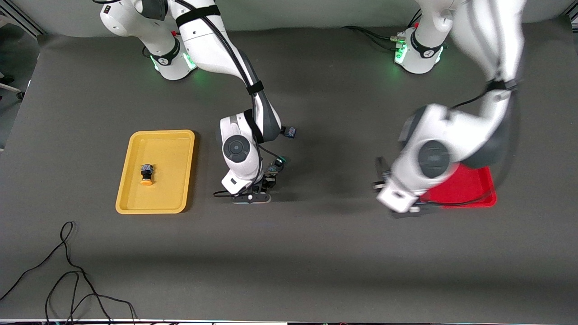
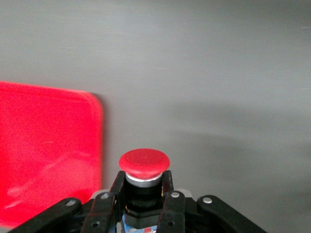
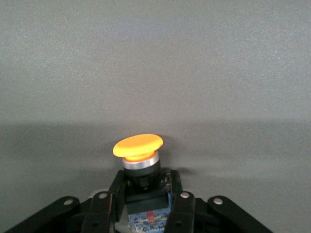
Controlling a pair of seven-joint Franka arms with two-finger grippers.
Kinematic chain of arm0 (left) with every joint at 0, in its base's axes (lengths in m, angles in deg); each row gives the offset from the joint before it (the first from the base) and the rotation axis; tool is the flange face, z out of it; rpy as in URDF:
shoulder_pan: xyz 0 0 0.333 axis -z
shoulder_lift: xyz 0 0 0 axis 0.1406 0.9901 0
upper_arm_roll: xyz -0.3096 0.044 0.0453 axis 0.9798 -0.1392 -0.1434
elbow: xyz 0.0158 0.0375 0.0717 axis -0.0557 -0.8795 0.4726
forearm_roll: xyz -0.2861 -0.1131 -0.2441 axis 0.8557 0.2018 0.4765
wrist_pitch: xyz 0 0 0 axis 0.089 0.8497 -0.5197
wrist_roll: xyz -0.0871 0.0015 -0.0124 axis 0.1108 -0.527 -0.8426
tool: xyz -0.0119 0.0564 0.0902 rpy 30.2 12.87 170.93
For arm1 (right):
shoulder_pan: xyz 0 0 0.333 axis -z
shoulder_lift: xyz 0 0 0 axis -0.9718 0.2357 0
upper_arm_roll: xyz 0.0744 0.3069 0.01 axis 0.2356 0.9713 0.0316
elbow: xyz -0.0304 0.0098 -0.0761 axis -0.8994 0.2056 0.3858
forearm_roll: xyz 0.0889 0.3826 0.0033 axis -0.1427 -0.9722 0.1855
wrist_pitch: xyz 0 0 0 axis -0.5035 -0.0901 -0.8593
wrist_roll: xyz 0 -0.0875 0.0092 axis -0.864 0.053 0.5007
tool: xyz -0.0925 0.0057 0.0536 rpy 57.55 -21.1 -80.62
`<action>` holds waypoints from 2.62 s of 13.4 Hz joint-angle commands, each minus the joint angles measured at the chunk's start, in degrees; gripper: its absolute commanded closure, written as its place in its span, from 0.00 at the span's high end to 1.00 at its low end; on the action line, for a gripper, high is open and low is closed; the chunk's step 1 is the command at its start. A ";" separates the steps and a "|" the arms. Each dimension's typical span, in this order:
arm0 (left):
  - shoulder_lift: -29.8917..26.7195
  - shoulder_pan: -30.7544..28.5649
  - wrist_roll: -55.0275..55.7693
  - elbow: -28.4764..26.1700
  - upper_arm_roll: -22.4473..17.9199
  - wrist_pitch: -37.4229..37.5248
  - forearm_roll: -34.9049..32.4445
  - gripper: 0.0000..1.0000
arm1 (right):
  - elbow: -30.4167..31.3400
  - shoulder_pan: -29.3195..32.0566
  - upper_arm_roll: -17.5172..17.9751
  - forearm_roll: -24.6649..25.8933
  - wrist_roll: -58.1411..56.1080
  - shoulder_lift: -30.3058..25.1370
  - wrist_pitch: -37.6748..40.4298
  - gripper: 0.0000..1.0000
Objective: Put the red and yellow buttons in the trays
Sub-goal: 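Place the red button in the red tray while the right gripper places yellow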
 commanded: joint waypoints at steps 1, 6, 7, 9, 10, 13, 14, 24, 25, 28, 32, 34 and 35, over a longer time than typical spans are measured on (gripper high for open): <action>-10.90 -8.47 -10.99 -18.37 0.55 -7.53 -0.02 0.00 | -0.04 1.19 -0.19 -1.32 -1.70 -1.67 0.39 0.27; -15.87 -20.71 -26.25 -41.61 0.28 -31.44 -0.81 0.00 | -2.94 0.93 -6.07 -0.62 -0.82 -10.46 17.42 0.27; -15.52 -21.07 -26.26 -44.43 0.11 -34.79 -1.77 0.00 | -3.03 0.93 -7.12 -0.62 -0.82 -11.78 19.79 0.27; -14.73 -23.43 -26.34 -48.05 0.19 -39.38 -1.96 0.00 | -2.42 0.84 -10.45 1.12 -1.96 -14.50 25.58 0.27; -14.20 -23.62 -26.26 -48.84 0.19 -40.09 -1.96 0.00 | -1.46 0.49 -12.30 4.53 -2.75 -15.47 27.62 0.27; -14.37 -24.40 -26.26 -48.77 0.19 -39.32 -1.87 1.00 | 8.37 0.49 -20.46 6.76 -14.65 -21.44 27.29 0.27; -14.81 -24.41 -26.34 -48.07 0.19 -39.22 -1.87 1.00 | 10.83 0.49 -23.71 6.76 -19.93 -21.72 27.11 0.27; -17.80 -21.52 -28.28 -9.85 0.90 -0.20 -0.38 1.00 | 28.79 1.37 -25.33 -9.58 -42.31 -11.98 6.63 0.28; -17.98 -20.73 -27.76 -7.91 0.98 1.37 0.32 1.00 | 28.70 1.37 -25.15 -9.58 -42.13 -11.88 6.89 0.41; -21.73 -18.35 -24.52 -10.24 1.16 4.64 4.10 1.00 | 27.83 1.37 -25.24 -9.67 -41.16 -12.75 7.33 1.00; -24.94 -16.67 -23.71 -8.71 1.25 5.33 3.93 1.00 | 23.35 0.14 -29.00 -8.71 -38.71 -14.60 13.20 1.00; -28.93 -16.59 -23.18 -14.62 1.25 3.96 3.84 1.00 | 18.62 -0.39 -31.82 -6.35 -36.43 -14.60 18.82 1.00; -31.83 -16.67 -23.70 -17.10 1.25 2.72 3.76 1.00 | 16.07 -0.48 -32.96 -4.94 -34.76 -14.78 22.16 1.00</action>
